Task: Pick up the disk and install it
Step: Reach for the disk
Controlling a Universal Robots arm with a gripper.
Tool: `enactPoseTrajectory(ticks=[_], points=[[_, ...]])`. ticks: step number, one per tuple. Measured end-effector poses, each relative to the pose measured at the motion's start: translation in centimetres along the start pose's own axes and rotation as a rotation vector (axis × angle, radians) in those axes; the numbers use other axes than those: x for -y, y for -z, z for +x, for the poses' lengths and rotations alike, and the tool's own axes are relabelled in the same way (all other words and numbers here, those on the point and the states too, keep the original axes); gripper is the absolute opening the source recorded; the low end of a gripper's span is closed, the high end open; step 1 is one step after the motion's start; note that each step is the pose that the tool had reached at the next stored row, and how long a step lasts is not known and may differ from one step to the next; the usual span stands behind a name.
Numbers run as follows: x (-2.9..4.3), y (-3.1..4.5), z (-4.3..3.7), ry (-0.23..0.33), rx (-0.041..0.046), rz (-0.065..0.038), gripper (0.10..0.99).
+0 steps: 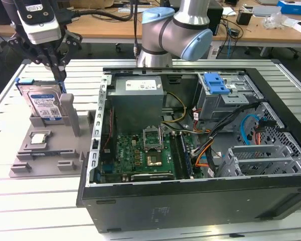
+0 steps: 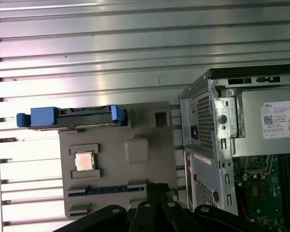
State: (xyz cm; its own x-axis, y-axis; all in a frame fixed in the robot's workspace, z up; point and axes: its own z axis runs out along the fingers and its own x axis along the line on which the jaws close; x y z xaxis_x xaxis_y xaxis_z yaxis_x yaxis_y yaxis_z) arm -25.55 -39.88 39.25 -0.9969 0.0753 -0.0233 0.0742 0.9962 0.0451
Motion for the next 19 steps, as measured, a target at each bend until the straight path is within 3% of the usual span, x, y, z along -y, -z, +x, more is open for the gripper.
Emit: enactPoseTrajectory(ticks=[19], points=[[0.24, 0.07, 3.21, 0.000, 0.0000, 0.000, 0.106]])
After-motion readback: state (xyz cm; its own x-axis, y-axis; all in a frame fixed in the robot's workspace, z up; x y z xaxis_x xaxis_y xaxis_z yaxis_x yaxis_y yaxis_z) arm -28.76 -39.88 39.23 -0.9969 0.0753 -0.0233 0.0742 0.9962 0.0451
